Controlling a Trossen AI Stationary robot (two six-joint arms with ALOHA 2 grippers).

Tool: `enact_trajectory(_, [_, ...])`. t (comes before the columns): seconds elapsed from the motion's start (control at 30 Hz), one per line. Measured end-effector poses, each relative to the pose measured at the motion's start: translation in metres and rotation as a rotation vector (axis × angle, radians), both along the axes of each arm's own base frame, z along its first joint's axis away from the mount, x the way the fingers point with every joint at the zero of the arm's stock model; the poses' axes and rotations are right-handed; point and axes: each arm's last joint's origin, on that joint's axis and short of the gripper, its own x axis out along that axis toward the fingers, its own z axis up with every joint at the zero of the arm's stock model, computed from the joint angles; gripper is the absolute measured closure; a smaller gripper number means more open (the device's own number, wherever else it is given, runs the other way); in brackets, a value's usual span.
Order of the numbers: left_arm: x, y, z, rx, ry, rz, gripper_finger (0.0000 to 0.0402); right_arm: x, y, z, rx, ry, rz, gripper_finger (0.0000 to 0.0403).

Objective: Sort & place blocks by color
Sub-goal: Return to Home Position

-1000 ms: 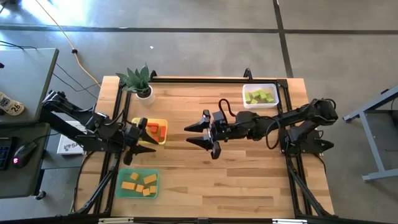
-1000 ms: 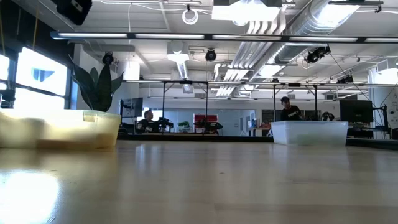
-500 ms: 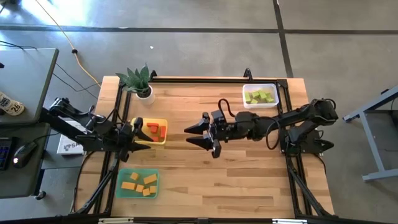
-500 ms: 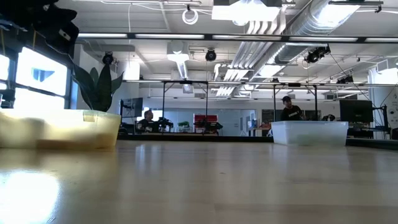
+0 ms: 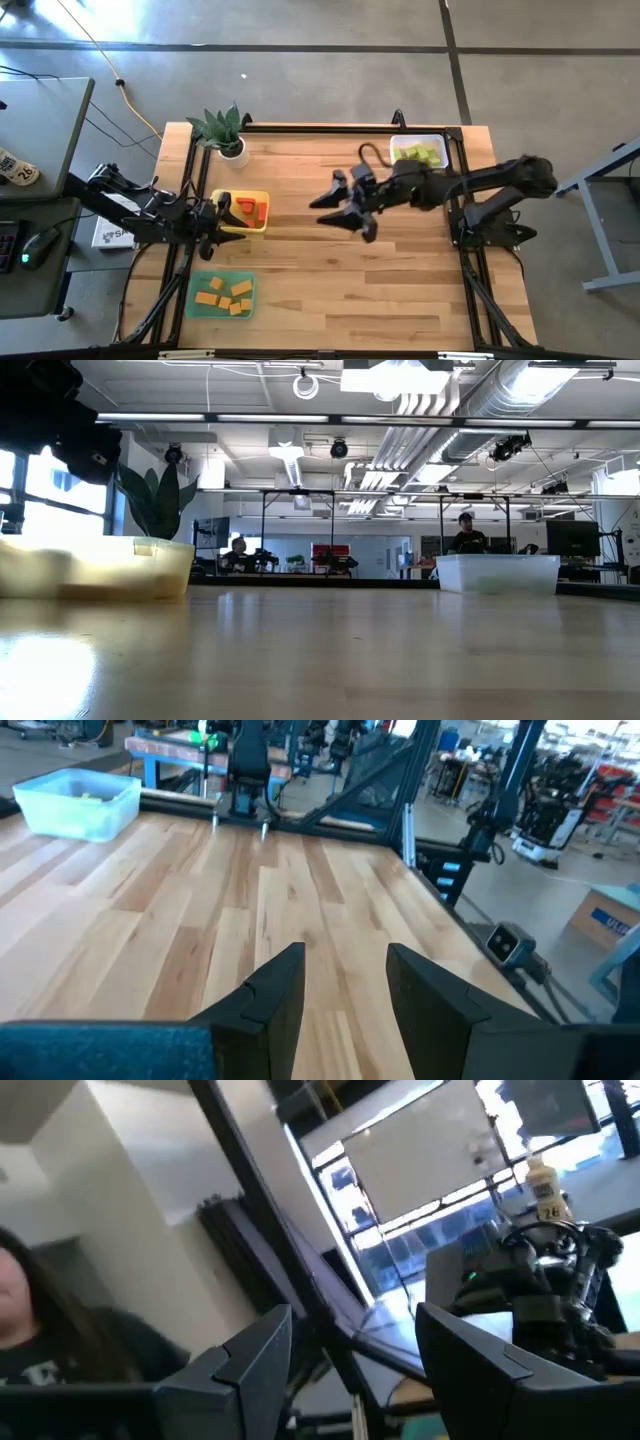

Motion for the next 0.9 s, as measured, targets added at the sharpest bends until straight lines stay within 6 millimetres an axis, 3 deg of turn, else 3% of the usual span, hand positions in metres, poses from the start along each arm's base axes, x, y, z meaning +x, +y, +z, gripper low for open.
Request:
enact_trajectory(0.23, [0.001, 0.001, 0.000, 0.000, 0.000, 0.019, 0.0271, -0.054, -0.021, 0.029, -0.152, 0.108, -0.117, 0.0201])
enact_trajectory(0.5, [0.001, 0.003, 0.000, 0.002, -0.002, 0.050, 0.0271, -0.122, -0.031, 0.038, -0.346, 0.310, -0.396, 0.0201])
enact_trajectory(0.63, [0.001, 0.003, 0.000, 0.003, -0.003, 0.056, 0.0271, -0.138, -0.033, 0.038, -0.402, 0.348, -0.383, 0.0201])
enact_trajectory(0.9, [0.001, 0.004, 0.000, 0.005, -0.005, 0.077, 0.0271, -0.146, -0.043, 0.021, -0.463, 0.537, -0.385, 0.0201])
